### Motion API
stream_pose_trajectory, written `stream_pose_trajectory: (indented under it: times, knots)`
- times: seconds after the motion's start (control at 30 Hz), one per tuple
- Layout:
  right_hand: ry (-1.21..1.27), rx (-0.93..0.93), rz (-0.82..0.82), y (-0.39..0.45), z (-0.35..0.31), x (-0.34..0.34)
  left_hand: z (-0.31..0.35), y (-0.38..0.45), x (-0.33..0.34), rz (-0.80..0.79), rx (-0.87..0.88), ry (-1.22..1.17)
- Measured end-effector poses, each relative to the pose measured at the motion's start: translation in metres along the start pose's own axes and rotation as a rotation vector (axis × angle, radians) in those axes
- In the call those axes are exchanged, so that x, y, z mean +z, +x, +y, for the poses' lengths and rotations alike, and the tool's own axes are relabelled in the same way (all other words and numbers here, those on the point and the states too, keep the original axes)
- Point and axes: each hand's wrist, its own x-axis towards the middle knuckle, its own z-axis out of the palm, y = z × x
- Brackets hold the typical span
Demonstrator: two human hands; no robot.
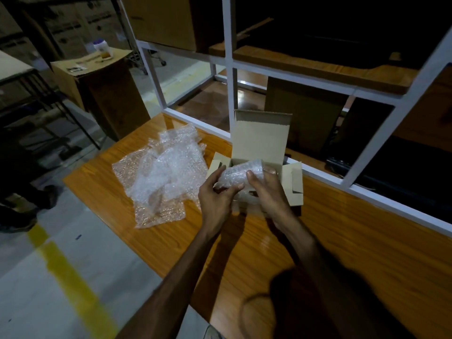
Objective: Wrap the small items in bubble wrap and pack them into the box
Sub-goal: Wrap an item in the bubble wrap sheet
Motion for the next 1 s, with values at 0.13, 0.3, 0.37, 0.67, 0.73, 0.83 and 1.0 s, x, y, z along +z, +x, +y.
stream_pose_trajectory:
  times: [0.13, 0.3, 0.37, 0.67, 0.73, 0.83, 1.0]
  knots:
    - [-0.085, -0.039, 0.142, 0.006, 0.017, 0.002, -0.002, 0.010, 0.008, 0.001, -0.026, 0.016]
    - [-0.016, -0.027, 0.289, 0.012, 0.028, -0.004, -0.010, 0.033, 0.013, -0.047, -0.017, 0.098]
    - [-0.019, 0.004, 0.298, 0.020, 0.029, -0.007, -0.012, 0.042, 0.016, -0.086, 0.016, 0.132]
    - [-0.420, 0.175, 0.094, 0.065, 0.029, -0.032, -0.032, 0.106, 0.025, -0.495, 0.067, 0.609]
    - [-0.495, 0.222, 0.078, 0.076, 0.030, -0.032, -0.036, 0.114, 0.030, -0.542, 0.101, 0.694]
    - [-0.600, 0.260, 0.082, 0.088, 0.029, -0.026, -0.040, 0.120, 0.038, -0.538, 0.120, 0.815]
    - [-0.745, 0.288, 0.098, 0.102, 0.037, -0.024, -0.044, 0.119, 0.046, -0.505, 0.201, 0.989]
